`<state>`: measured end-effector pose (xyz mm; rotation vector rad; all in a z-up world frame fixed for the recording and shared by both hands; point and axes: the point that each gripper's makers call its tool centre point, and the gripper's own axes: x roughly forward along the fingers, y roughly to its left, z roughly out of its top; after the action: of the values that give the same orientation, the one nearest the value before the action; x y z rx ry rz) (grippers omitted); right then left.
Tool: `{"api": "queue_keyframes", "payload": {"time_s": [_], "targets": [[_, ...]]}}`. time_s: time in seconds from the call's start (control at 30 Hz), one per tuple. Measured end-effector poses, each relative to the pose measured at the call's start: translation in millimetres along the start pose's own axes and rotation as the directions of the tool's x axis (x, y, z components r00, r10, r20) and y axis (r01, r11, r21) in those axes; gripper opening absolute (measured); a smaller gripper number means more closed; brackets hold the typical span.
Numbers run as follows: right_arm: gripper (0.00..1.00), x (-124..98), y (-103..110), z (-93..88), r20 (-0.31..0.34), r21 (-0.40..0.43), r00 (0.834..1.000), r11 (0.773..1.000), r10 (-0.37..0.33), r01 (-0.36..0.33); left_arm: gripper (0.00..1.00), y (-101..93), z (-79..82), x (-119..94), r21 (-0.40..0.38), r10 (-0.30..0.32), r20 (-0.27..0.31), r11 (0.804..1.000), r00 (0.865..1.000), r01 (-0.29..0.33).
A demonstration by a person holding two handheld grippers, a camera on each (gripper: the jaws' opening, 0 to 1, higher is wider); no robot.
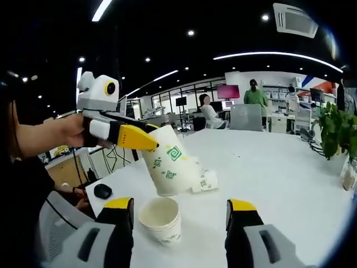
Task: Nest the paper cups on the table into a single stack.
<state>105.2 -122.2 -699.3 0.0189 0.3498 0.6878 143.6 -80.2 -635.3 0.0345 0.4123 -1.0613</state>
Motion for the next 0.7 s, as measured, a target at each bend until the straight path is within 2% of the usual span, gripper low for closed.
{"api": "queue_keyframes", "payload": {"time_s": [0.23,0.4,0.53,0.7], "targets": [[0.53,5.9,8.9,3.4,0.010,0.016,1.000,1.000,0.024,-0.025,0.34,-6.6,2.6,-6.5,-0.033,-0.034,0.018,0.999,0.999,0.035],[0.48,7.1,12.6,7.0,0.018,-0.001,0.999,0.999,0.036,-0.036,0.34,-12.3,1.9,-8.3,-0.067,-0.058,0.023,0.996,0.998,0.059],[0.38,5.6,17.1,7.8,0.009,-0.024,0.999,0.998,0.051,-0.051,0.34,-15.4,2.4,-9.0,-0.083,-0.072,0.029,0.994,0.997,0.074],[0.34,4.6,20.8,8.3,0.007,-0.015,0.998,0.998,0.068,-0.068,0.34,-20.6,4.0,-9.8,-0.093,-0.099,0.042,0.990,0.994,0.103]]}}
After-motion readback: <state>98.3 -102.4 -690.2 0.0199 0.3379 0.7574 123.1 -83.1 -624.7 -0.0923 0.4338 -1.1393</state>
